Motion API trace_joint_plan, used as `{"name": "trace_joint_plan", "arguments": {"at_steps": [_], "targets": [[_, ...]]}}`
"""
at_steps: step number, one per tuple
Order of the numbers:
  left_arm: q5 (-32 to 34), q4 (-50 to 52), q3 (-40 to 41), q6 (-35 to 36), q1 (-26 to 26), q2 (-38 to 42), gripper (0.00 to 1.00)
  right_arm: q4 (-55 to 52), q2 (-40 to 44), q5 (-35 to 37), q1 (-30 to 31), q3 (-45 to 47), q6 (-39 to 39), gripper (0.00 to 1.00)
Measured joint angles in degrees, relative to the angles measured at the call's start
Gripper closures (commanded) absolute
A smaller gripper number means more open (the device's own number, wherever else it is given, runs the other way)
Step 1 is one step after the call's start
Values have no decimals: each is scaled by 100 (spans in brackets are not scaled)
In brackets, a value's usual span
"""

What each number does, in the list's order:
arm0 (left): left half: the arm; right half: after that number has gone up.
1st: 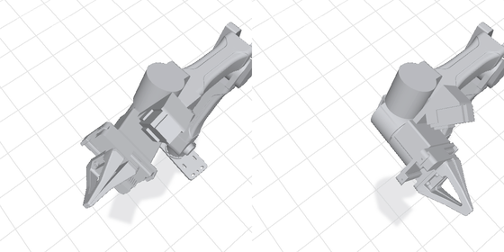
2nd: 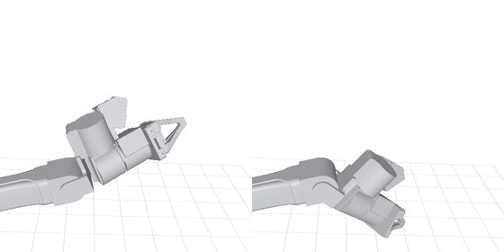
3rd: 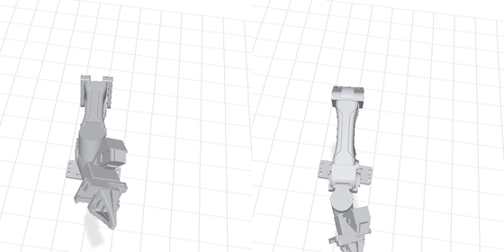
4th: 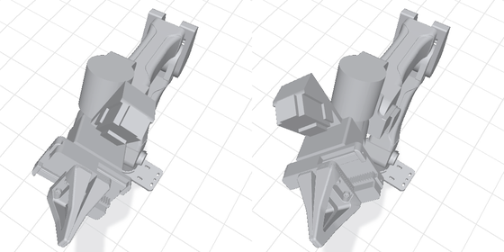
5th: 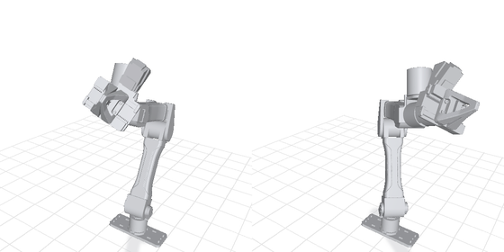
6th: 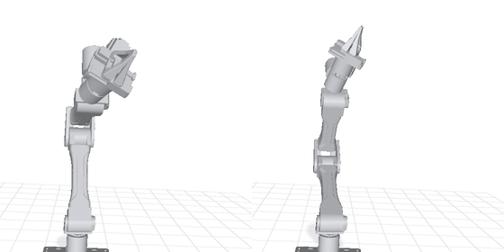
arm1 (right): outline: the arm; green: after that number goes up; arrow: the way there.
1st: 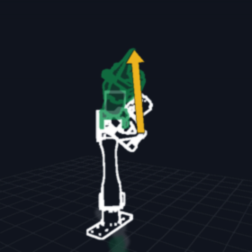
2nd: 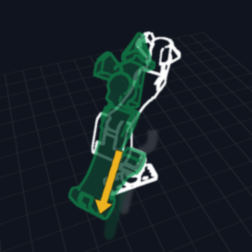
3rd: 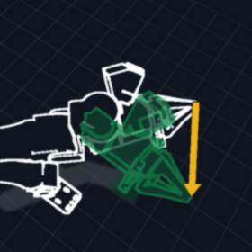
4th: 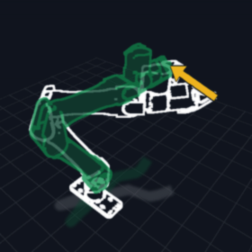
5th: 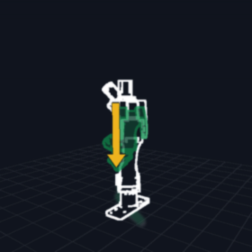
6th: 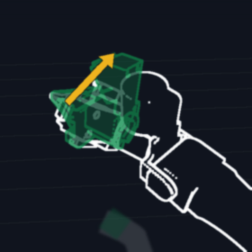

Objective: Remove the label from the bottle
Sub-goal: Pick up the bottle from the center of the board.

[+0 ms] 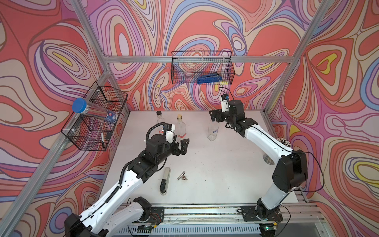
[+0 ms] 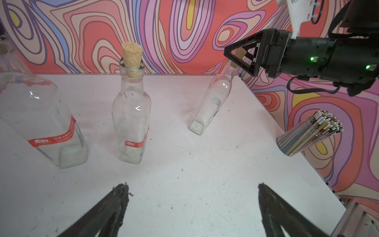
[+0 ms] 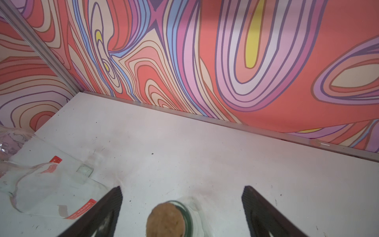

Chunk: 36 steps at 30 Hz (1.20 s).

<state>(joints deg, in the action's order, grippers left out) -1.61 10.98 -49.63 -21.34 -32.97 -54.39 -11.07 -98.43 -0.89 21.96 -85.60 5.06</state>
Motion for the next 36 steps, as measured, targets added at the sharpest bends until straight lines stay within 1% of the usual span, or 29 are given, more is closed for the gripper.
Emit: {"name": "trace_joint_plan", "arguments": {"at_steps": [15,30,33,36], "targets": [[2,-9,94,-37,-9,61,0,149,-127,44,37,13,-7,13],[4,-9,114,-35,-9,177,0,160,-199,203,63,81,-7,12],[2,-11,142,-35,-9,177,0,157,-199,221,63,125,-7,13],[4,-9,144,-35,-9,179,0,155,-199,227,63,155,-7,17]]}}
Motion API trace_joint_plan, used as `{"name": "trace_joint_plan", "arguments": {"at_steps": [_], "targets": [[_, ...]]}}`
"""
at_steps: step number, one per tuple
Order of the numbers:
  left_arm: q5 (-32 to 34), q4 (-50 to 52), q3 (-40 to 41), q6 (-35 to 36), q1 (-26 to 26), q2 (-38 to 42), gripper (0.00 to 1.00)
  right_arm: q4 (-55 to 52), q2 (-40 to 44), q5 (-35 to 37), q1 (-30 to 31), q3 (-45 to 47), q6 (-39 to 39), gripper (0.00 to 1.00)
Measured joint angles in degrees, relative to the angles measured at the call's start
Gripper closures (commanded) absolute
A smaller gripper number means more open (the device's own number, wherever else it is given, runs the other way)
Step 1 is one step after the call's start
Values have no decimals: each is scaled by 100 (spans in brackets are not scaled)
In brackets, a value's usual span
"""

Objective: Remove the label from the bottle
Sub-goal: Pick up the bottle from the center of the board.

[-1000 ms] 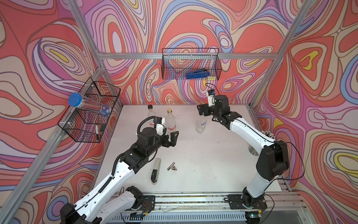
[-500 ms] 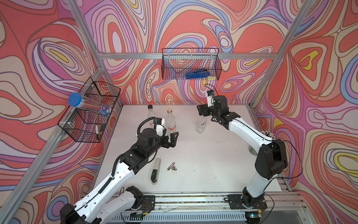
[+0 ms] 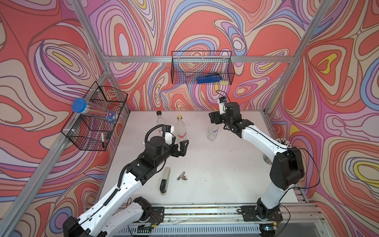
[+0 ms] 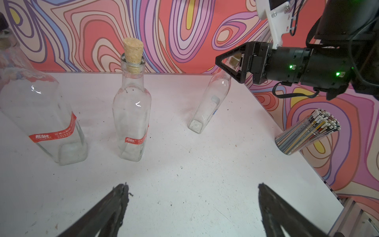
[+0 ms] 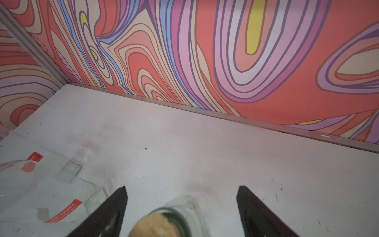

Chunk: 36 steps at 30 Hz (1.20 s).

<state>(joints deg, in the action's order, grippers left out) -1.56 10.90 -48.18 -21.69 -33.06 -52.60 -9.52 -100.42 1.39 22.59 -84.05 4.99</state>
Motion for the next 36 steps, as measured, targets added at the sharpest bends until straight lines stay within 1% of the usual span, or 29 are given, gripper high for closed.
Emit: {"name": "trace_joint_plan", "arguments": {"at_steps": [11,17,20,25,29,36], "targets": [[7,-37,35,0,0,4,0,33,0,-15,39,87,-4,29],[11,-63,83,0,0,76,0,136,0,-42,83,162,-11,41],[13,-98,85,0,0,125,0,133,0,-37,92,179,-13,51],[15,-188,101,-4,0,157,0,149,0,59,109,179,-98,73],[11,-258,103,4,0,155,0,175,2,-24,131,179,-46,100],[9,-282,92,201,0,155,0,175,2,52,179,179,-44,100]]}}
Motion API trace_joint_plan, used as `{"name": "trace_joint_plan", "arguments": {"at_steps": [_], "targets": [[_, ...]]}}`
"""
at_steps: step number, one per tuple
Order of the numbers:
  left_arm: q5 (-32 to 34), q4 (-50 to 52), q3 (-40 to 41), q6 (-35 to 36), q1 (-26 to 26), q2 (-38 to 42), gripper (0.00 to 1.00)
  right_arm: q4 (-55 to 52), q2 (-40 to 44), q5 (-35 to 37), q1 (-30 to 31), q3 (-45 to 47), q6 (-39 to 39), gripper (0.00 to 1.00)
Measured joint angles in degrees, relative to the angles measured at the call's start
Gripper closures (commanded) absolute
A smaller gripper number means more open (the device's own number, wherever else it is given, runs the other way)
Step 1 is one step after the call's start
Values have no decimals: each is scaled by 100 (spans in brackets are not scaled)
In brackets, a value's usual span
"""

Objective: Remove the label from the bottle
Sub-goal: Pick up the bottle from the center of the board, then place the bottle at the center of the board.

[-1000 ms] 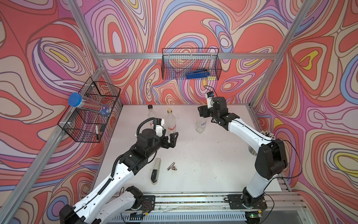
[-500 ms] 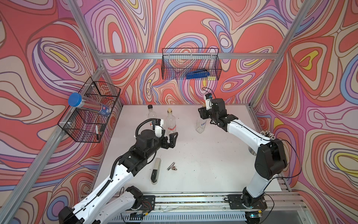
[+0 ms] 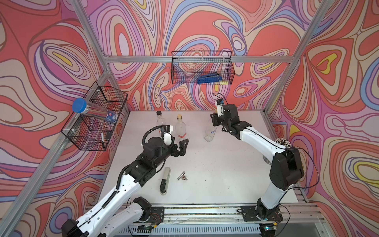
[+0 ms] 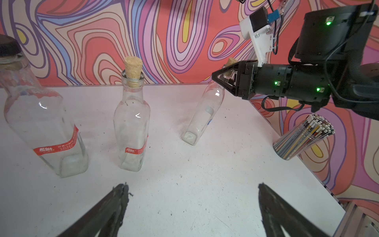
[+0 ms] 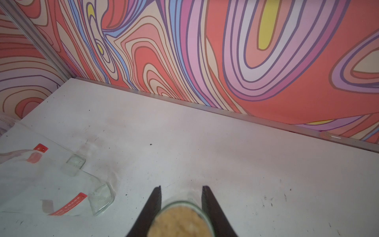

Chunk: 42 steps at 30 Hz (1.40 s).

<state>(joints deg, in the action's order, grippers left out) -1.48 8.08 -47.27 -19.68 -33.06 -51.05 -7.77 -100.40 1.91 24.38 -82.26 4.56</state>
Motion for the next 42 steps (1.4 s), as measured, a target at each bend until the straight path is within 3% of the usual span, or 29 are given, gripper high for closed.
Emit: {"name": "trace_joint_plan", "arguments": {"at_steps": [21,32,42], "targets": [[-111,-361,-284,101,0,179,0,-809,651,496,752,13,-304,100],[-201,-264,-374,-107,0,-111,0,-866,1478,551,1344,654,-166,100],[-361,-332,-199,-107,0,-109,5,-826,1596,758,1921,1040,-125,100]]}}
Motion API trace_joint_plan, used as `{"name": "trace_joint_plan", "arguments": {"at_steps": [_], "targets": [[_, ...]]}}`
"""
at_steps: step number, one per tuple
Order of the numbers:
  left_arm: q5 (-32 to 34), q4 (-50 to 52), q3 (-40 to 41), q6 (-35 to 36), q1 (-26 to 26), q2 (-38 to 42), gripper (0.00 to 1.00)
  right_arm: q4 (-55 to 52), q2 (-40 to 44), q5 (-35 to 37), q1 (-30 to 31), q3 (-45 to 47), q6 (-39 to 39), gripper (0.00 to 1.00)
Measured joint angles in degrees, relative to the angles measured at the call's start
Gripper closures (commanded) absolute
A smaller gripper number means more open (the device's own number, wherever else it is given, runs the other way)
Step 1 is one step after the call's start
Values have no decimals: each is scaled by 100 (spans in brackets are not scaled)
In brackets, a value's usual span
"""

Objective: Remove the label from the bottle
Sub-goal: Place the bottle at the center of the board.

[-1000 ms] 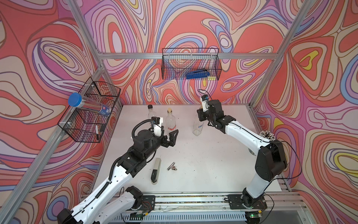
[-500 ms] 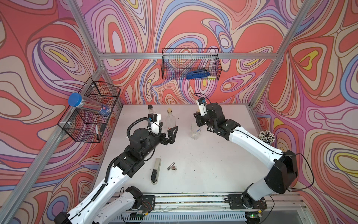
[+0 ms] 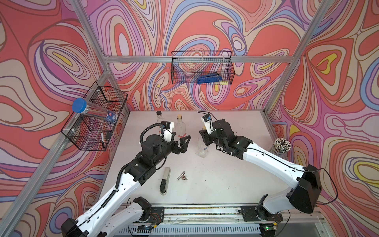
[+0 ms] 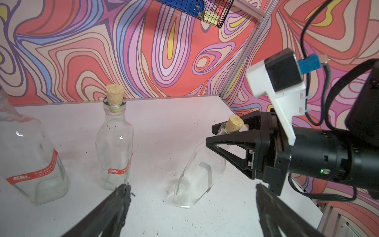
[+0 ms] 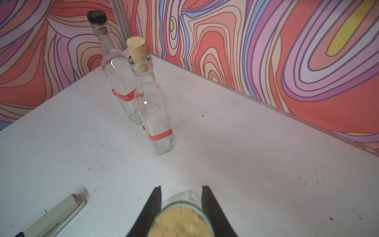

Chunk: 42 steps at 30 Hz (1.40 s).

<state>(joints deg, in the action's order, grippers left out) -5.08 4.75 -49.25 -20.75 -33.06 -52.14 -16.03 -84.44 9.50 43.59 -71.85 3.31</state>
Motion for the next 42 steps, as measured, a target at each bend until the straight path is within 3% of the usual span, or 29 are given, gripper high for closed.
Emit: {"name": "trace_joint_plan", "arguments": {"at_steps": [16,17,21,42], "targets": [[-35,-181,293,20,-2,63,5,380,83,146,151,516,142,100],[-44,-184,293,24,-2,63,5,378,83,149,151,516,155,98],[-55,-181,293,81,-2,61,5,367,87,177,153,516,210,74],[-269,-269,293,173,-33,-81,5,407,188,280,166,516,345,40]]}}
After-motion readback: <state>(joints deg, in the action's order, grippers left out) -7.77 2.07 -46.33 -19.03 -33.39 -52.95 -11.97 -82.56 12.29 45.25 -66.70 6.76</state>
